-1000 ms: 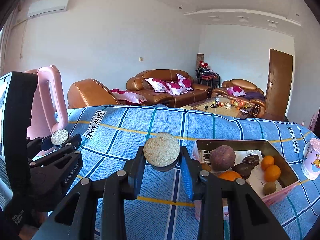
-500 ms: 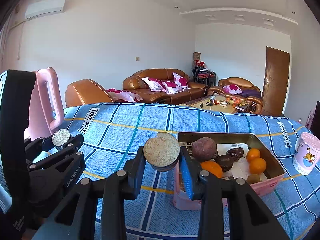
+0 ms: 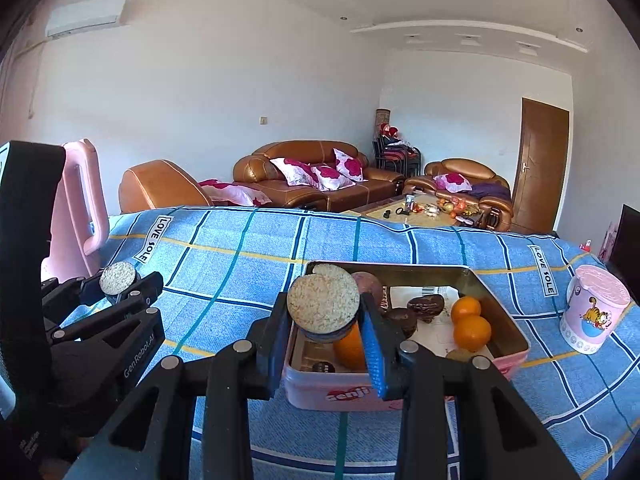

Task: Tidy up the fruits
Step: 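Carry both held jars over the pink tin tray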

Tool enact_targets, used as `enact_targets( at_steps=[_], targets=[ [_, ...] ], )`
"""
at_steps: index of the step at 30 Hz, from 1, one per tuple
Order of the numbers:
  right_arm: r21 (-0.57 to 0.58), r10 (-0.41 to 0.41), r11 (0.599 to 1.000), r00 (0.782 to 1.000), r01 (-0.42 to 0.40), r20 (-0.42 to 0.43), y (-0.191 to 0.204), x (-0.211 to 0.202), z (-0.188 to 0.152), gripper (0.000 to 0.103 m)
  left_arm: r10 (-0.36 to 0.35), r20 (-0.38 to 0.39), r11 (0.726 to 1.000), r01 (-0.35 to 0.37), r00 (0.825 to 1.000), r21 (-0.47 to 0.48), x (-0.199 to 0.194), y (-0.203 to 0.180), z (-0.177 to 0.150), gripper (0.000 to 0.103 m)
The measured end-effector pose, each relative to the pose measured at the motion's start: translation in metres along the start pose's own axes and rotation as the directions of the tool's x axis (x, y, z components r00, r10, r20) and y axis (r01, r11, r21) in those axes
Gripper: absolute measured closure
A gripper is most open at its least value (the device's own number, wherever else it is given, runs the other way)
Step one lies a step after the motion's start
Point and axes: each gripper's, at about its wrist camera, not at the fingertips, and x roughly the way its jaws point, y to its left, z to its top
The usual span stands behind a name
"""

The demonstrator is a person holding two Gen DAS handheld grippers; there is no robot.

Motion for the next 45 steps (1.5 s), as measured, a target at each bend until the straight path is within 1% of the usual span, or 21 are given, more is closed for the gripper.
enact_targets(
  at_steps=[18,32,45],
  targets=[
    [0.014,-0.082,0.996,0.997,0.082,0.004,-0.059,-0.002,-0.004,0.067,-0.068,0.013,0.995,0.067,0.998,0.075,-0.014,-0.064,0.001,0.067],
    [0.024,-0.161,0.987,0.987,0.161,0.011,-0.098,0.002,-0.003,0.067,-0.121,0.008,0.988,0.119,0.993,0.095,-0.016,-0.095,0.003,0.067],
    [0.034,-0.223,0.974,0.975,0.223,0.004,-0.117,0.012,0.002,0.067,-0.181,0.003,0.977,0.180,0.983,0.118,-0.011,-0.132,0.011,0.067]
  ],
)
